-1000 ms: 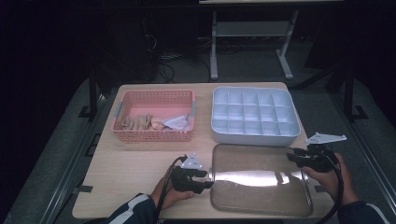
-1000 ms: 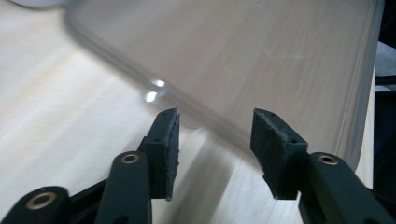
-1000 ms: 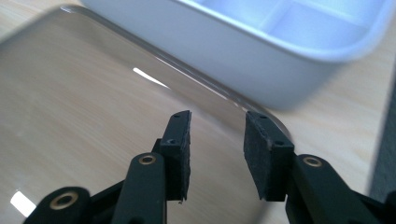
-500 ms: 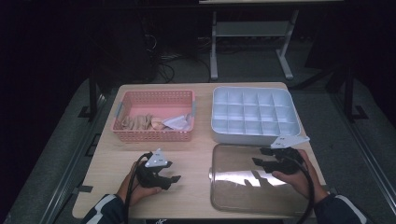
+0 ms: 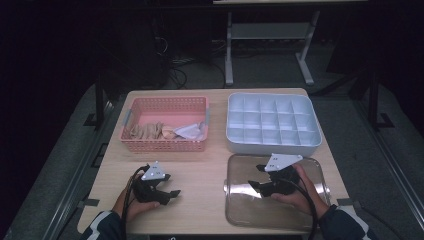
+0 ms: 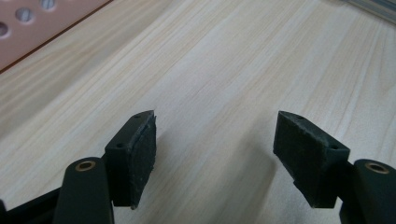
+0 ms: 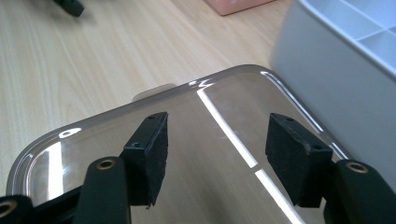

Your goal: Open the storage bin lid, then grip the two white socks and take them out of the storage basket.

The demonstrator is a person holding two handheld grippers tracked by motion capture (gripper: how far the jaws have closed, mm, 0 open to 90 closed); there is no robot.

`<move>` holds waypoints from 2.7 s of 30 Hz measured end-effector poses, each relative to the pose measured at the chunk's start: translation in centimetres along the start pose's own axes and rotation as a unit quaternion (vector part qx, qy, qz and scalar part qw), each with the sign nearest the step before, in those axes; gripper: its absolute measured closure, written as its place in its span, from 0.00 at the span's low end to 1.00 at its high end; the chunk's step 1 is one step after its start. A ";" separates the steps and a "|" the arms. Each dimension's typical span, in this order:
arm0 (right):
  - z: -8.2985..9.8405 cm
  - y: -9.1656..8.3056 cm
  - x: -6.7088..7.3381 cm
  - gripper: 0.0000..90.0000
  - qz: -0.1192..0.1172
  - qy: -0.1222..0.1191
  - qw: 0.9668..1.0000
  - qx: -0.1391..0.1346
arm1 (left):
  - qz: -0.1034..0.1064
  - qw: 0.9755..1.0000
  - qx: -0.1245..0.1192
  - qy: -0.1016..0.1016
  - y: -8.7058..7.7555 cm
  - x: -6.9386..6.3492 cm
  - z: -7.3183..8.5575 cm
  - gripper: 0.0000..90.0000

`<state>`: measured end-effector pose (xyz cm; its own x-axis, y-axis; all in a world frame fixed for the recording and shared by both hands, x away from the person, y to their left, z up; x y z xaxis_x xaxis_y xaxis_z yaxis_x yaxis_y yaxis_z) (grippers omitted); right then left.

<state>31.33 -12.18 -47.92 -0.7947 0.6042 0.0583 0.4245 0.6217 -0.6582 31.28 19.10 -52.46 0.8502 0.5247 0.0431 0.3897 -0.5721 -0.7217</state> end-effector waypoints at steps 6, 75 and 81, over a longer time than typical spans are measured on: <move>-0.2 0.2 0.3 0.41 -0.006 -0.005 1.000 -0.005 | -0.006 1.000 -0.011 -0.002 -0.2 0.2 0.5 0.31; 2.9 0.9 0.9 0.36 -0.020 0.003 0.999 0.040 | -0.055 0.973 0.218 0.042 11.8 15.0 -14.8 0.47; 3.0 0.8 0.9 0.36 -0.018 0.005 0.999 0.039 | -0.063 0.972 0.220 0.062 11.5 15.1 -14.9 0.78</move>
<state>29.68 -12.61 -50.64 -0.8040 0.5876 0.0909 0.3605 0.6032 -0.7114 53.89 11.05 -49.87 0.8523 0.4780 0.2125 0.3270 -0.1697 -0.9297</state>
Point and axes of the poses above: each handheld gripper's, and its own axes: y roughly forward along the jaws, z roughly out of its underside, x roughly to its left, the point moved 8 cm from there along y, roughly forward along the jaws, and after that the axes turned 6 degrees about y, right-handed, at the moved point
